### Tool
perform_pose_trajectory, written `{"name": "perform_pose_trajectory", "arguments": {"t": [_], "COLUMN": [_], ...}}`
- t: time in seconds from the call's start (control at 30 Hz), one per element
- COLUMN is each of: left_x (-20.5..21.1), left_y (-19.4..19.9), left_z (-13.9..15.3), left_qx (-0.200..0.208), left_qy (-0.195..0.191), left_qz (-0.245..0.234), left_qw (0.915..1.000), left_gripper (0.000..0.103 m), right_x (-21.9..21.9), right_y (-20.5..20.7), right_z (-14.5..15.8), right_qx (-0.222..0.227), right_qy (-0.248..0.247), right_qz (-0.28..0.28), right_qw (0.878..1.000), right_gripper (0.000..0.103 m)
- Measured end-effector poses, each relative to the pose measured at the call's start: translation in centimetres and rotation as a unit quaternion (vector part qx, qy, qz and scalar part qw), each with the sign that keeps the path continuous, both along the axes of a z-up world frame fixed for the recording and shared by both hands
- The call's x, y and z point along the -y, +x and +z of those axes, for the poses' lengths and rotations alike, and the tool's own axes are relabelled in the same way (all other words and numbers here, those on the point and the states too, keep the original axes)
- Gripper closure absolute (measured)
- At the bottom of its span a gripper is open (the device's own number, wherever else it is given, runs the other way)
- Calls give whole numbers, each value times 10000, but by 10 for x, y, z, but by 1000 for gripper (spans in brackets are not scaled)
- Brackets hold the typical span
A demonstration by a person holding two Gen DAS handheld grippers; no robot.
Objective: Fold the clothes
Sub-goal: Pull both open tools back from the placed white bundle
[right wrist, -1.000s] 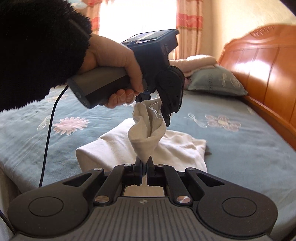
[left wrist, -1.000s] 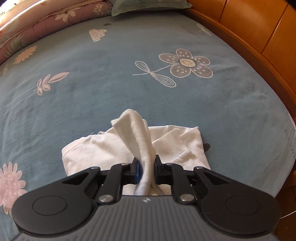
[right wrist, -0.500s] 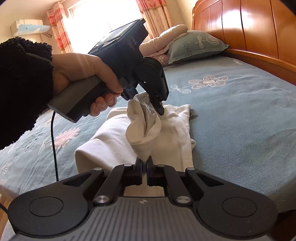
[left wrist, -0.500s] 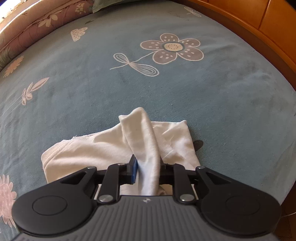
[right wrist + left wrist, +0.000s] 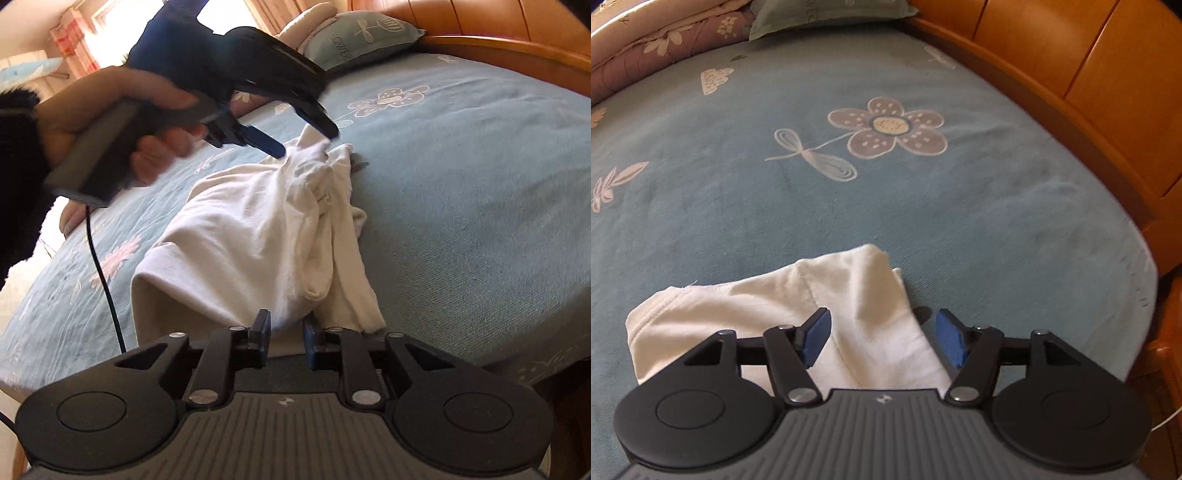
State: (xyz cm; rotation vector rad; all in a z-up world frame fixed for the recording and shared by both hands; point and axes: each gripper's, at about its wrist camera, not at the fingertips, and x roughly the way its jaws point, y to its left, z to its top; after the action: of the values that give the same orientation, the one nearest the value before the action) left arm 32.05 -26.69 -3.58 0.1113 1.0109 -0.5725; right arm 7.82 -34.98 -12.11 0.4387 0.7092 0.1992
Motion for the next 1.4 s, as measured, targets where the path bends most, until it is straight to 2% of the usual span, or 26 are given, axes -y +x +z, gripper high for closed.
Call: {"name": "perform_pose_trajectory", "arguments": {"t": [0.07, 0.1, 0.13, 0.2, 0.27, 0.3, 0.33, 0.53, 0.67, 0.87, 1.07, 1.17, 1.27, 1.4], "left_x": [-22, -33, -44, -69, -91, -102, -111, -141, -140, -137, -135, -151, -159, -176], "left_y": [-13, -22, -34, -61, -90, -105, -117, -183, -188, -194, -200, -195, -193, -192], "left_z": [14, 18, 21, 24, 21, 19, 17, -17, -35, -61, -88, -80, -67, -49], "left_qx": [285, 480, 718, 1168, 1420, 1512, 1578, 1841, 2177, 2664, 3134, 2843, 2523, 2166], "left_qy": [-207, -223, -160, 22, 177, 225, 252, 445, 861, 1490, 2108, 1689, 1278, 895], "left_qz": [-190, -284, -418, -684, -820, -875, -906, -850, -843, -811, -775, -600, -831, -1199], "left_qw": [9992, 9982, 9964, 9908, 9863, 9844, 9830, 9782, 9686, 9488, 9227, 9418, 9555, 9647], "left_gripper": [32, 31, 31, 29, 29, 27, 27, 23, 23, 23, 23, 23, 23, 23], "right_x": [5, 9, 12, 17, 22, 24, 27, 35, 32, 23, 23, 24, 23, 23], "right_y": [-2, -5, -7, -13, -18, -20, -25, -36, -35, -36, -36, -31, -25, -24], "right_z": [1, 2, 4, 8, 12, 14, 16, 27, 34, 43, 42, 40, 38, 37], "right_qx": [5, 39, 72, 118, 136, 139, 190, 313, 374, 493, 483, 421, 398, 429], "right_qy": [103, 162, 219, 297, 269, 207, 185, 111, 16, -173, -340, -342, -307, -295], "right_qz": [-67, -105, -143, -195, -300, -387, -453, -714, -719, -631, -645, -627, -555, -457], "right_qw": [9999, 9998, 9996, 9993, 9991, 9989, 9986, 9969, 9967, 9966, 9962, 9966, 9972, 9976], "right_gripper": [66, 54, 44, 35, 24, 14, 10, 6, 6, 4, 4, 4, 4, 4]}}
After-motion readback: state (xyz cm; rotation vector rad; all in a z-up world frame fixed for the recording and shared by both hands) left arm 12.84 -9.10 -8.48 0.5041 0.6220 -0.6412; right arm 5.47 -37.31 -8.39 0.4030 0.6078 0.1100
